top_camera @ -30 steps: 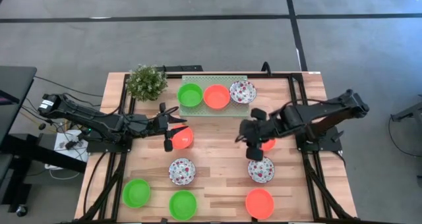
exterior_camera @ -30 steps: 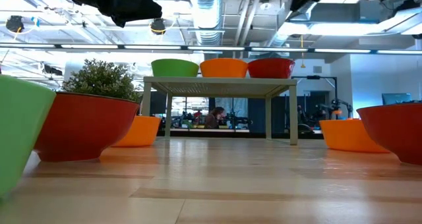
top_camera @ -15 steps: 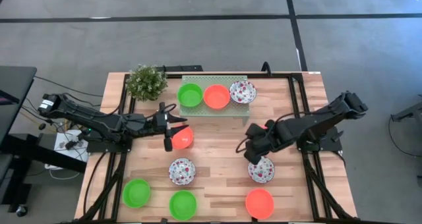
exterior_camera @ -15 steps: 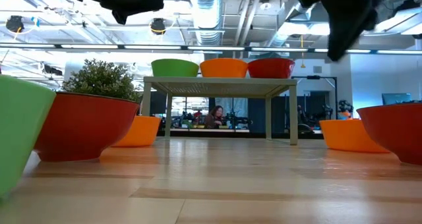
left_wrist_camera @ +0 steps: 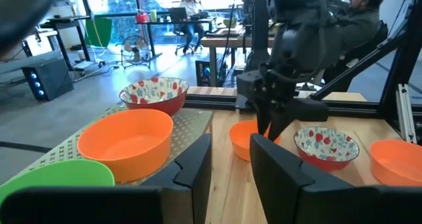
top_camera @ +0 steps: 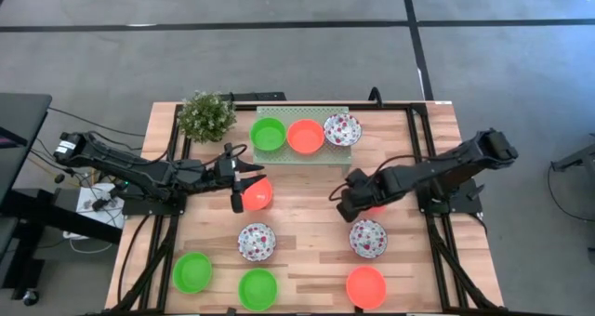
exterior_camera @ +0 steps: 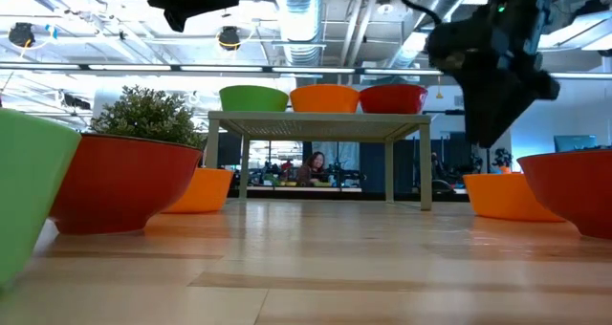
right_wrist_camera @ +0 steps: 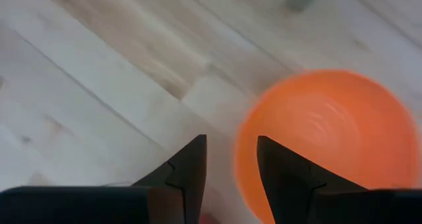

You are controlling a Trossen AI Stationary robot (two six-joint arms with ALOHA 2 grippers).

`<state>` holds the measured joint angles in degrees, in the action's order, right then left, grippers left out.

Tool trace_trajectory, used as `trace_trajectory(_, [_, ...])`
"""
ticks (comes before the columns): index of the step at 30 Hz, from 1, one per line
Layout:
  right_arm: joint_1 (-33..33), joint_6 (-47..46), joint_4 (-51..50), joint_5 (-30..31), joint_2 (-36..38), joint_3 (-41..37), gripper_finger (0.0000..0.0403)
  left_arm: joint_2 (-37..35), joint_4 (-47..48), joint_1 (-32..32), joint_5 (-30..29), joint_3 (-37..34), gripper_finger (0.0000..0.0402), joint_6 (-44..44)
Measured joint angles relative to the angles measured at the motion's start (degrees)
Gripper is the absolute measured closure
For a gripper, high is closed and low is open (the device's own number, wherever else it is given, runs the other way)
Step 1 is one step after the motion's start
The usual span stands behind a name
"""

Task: Pick & Place Mini bowls
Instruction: Stack the orange bowl on the orange bowl on the shelf

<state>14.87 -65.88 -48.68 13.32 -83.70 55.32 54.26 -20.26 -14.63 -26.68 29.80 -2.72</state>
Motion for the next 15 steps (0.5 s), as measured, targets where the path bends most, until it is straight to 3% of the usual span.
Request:
trace_trajectory(8, [-2.57,-0.7,1.64,-0.13,-0.02,-4.07,0.0274,0.0,-0.01,0.0,0.0,0.0,0.0295,0.0])
trace_trajectory(15, [-3.01,-0.19,9.67,-1.71,-0.02,-7.15,0.0274,0.0,-0.41,0.0,-0.04,0.0,0.0295,-1.84])
